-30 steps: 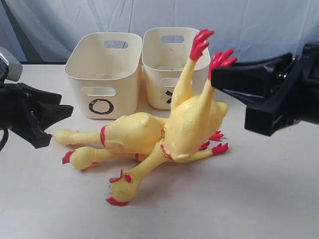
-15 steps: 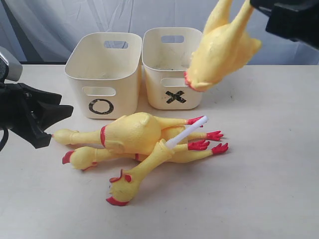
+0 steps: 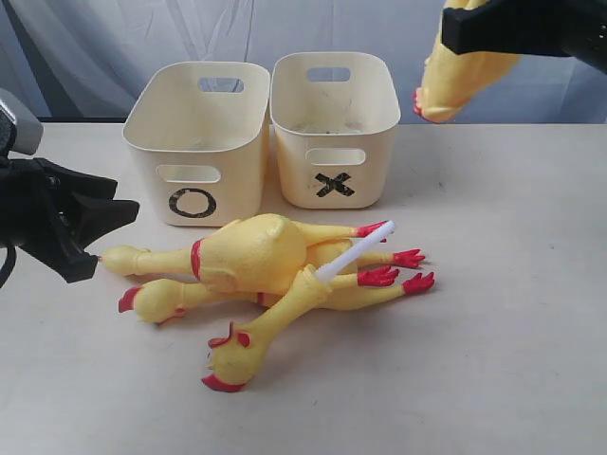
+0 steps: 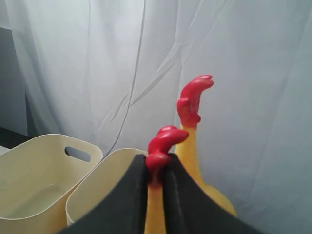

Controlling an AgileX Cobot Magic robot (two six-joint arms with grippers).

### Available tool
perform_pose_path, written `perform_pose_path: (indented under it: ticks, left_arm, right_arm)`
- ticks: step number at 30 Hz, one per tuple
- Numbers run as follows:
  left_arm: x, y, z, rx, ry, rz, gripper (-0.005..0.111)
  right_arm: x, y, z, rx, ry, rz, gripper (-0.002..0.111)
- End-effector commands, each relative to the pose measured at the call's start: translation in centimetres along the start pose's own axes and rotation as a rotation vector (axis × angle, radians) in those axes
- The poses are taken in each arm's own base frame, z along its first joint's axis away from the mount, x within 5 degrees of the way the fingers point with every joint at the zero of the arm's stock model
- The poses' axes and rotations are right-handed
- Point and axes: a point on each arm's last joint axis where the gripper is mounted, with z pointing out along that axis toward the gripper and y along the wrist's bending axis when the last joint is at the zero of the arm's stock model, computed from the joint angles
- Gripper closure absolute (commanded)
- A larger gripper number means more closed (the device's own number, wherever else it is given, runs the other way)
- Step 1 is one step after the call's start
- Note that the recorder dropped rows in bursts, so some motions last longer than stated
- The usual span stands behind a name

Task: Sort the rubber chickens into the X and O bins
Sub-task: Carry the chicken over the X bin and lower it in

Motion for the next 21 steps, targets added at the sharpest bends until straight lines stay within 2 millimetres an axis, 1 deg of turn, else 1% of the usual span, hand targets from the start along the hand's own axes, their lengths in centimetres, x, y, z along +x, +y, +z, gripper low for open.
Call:
perform_pose_path:
  ticks: [1,6,11,16,21]
  left_arm:
    - [-0.1,0.1,0.1,0.0,-0.008,-0.014,0.067]
    - [-0.1,0.0,0.1,0.0,-0.007,-0.012,0.067]
    - [-0.1,0.0,0.1,0.001,-0.005,-0.01,0.067]
    - [-0.1,0.0,0.1,0.001,-0.005,-0.01,0.067]
    - [-0.1,0.0,0.1,0.001,-0.005,-0.01,0.067]
  right_arm:
    - [-0.5,0.3,2.0,0.015,-0.032,-0.083,0.109]
    - [-0.1,0.8,4.1,0.017,-0.024,-0.131,0.109]
    - [1.1,1.4,6.1,0.016,-0.004,-0.188,0.109]
    - [1.8,1.8,7.7,0.028,-0.008,-0.188,0.109]
    - [2.2,2.5,9.0,-0.002,-0.022,-0.175,0.109]
